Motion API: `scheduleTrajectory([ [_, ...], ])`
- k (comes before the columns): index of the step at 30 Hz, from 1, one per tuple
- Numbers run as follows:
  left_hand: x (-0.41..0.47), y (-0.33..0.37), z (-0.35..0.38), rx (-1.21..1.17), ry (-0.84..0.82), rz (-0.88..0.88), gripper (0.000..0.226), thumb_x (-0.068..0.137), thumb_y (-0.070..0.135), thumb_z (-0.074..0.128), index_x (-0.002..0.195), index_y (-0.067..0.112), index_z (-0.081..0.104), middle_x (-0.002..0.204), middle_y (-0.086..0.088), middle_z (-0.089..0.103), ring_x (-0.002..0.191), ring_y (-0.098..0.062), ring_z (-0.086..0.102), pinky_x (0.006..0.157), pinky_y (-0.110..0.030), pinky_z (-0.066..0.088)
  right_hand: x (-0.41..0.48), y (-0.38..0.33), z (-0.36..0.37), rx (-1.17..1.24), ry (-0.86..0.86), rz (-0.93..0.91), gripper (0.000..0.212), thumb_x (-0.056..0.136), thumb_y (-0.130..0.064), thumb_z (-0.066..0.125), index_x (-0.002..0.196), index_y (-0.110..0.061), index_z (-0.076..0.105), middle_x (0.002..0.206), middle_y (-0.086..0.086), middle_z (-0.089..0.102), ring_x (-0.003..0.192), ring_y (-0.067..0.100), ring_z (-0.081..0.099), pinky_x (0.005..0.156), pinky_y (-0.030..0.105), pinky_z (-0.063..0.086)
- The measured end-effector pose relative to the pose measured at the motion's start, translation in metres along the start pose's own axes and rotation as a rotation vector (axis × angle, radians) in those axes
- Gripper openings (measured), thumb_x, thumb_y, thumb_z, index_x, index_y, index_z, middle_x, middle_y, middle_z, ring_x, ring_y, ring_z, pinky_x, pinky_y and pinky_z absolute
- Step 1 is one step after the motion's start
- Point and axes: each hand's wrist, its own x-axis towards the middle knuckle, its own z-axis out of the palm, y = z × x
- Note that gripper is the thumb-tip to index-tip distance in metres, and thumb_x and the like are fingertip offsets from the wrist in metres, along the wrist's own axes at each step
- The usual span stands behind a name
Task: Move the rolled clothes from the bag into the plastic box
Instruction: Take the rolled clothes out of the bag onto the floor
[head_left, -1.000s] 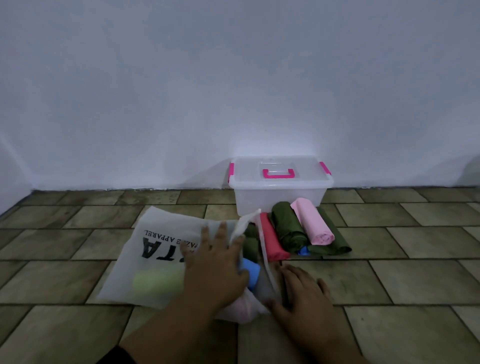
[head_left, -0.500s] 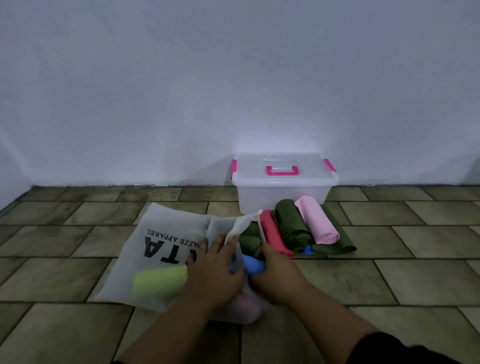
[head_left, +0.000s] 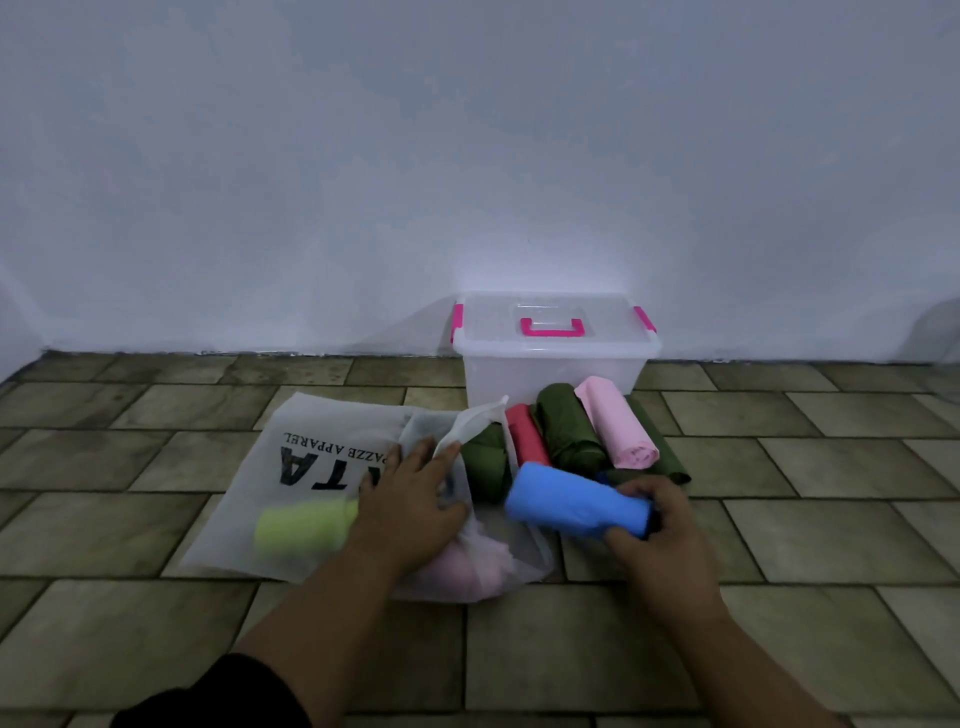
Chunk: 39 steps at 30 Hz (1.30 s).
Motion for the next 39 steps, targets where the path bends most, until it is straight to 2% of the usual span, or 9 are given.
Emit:
scheduleTrajectory([
  [5, -0.004, -0.002, 0.006, 0.035, 0.008, 0.02, 0.073, 0.087, 0.056, 0.042, 0.148, 0.042, 0.004, 0.16, 0.006, 0.005, 0.146, -0.029, 0.001, 0.115, -0.057, 0.008, -0.033, 0.019, -0.013, -0.408, 0.006, -0.101, 0.05, 0.057, -0.01, 0.079, 0.088, -0.035, 0.049, 0.094, -0.008, 0.042, 0.073, 0.017, 0.051, 0.051, 0.024, 0.034],
  [8, -0.012, -0.003, 0.01, 0.055, 0.016, 0.042, 0.073, 0.087, 0.057, 0.038, 0.148, 0.041, 0.001, 0.16, 0.005, 0.005, 0.146, -0.029, 0.0, 0.113, -0.056, 0.003, -0.04, 0.013, -0.006, -0.579, -0.121, -0.129, 0.044, 0.06, -0.035, 0.079, 0.094, -0.034, 0.051, 0.091, -0.009, 0.041, 0.072, 0.018, 0.052, 0.055, 0.026, 0.033],
  [11, -0.019, -0.005, 0.012, 0.046, 0.012, 0.049, 0.074, 0.085, 0.058, 0.034, 0.147, 0.042, -0.002, 0.16, 0.006, 0.003, 0.146, -0.027, -0.003, 0.113, -0.054, -0.001, -0.033, 0.001, -0.006, -0.775, -0.064, -0.214, 0.041, 0.06, -0.057, 0.07, 0.089, -0.035, 0.053, 0.083, -0.008, 0.045, 0.071, 0.017, 0.05, 0.063, 0.028, 0.032],
  [13, -0.024, -0.005, 0.013, 0.052, 0.017, 0.05, 0.074, 0.084, 0.06, 0.03, 0.147, 0.043, -0.004, 0.16, 0.006, 0.001, 0.146, -0.026, -0.004, 0.113, -0.053, -0.003, -0.023, -0.014, -0.002, -0.741, -0.053, -0.307, 0.036, 0.063, -0.052, 0.072, 0.087, -0.03, 0.057, 0.084, -0.005, 0.051, 0.073, 0.016, 0.05, 0.064, 0.027, 0.034],
  [16, -0.033, -0.004, 0.016, 0.052, 0.035, 0.062, 0.073, 0.085, 0.059, 0.028, 0.147, 0.041, -0.006, 0.16, 0.005, 0.001, 0.146, -0.025, -0.005, 0.113, -0.051, -0.005, -0.002, -0.043, 0.026, -0.611, -0.287, -0.431, 0.025, 0.074, -0.029, 0.07, 0.096, -0.023, 0.06, 0.098, -0.003, 0.057, 0.088, 0.018, 0.054, 0.071, 0.025, 0.037],
  [22, -0.045, -0.005, 0.017, 0.036, 0.046, 0.082, 0.073, 0.083, 0.061, 0.023, 0.146, 0.043, -0.011, 0.16, 0.006, 0.002, 0.146, -0.02, -0.007, 0.111, -0.044, -0.011, 0.038, -0.061, 0.098, -0.652, -0.555, -0.398, 0.034, 0.082, -0.014, 0.057, 0.117, -0.013, 0.057, 0.123, 0.008, 0.057, 0.112, 0.027, 0.051, 0.096, 0.036, 0.04],
  [30, -0.047, -0.009, 0.016, -0.008, 0.039, 0.076, 0.075, 0.085, 0.061, 0.029, 0.146, 0.041, -0.009, 0.16, 0.008, 0.0, 0.145, -0.015, -0.009, 0.108, -0.039, -0.015, 0.047, -0.058, 0.112, -0.67, -0.635, -0.271, 0.032, 0.08, -0.022, 0.064, 0.104, -0.018, 0.043, 0.107, 0.01, 0.057, 0.082, 0.025, 0.053, 0.068, 0.031, 0.041],
  [33, -0.047, -0.009, 0.016, -0.01, 0.051, 0.069, 0.076, 0.085, 0.06, 0.032, 0.148, 0.04, -0.007, 0.16, 0.007, 0.003, 0.146, -0.017, -0.005, 0.11, -0.042, -0.013, 0.04, -0.061, 0.088, -0.59, -0.566, -0.264, 0.035, 0.07, -0.027, 0.068, 0.098, -0.025, 0.047, 0.092, 0.001, 0.061, 0.077, 0.023, 0.056, 0.065, 0.031, 0.042],
  [39, -0.041, -0.007, 0.017, 0.012, 0.044, 0.039, 0.074, 0.088, 0.059, 0.033, 0.148, 0.039, -0.005, 0.16, 0.008, 0.003, 0.146, -0.017, -0.005, 0.111, -0.048, -0.012, 0.013, -0.033, -0.007, -0.289, -0.103, -0.136, 0.038, 0.06, -0.018, 0.074, 0.086, -0.036, 0.053, 0.076, -0.018, 0.062, 0.068, -0.001, 0.057, 0.058, 0.019, 0.041],
])
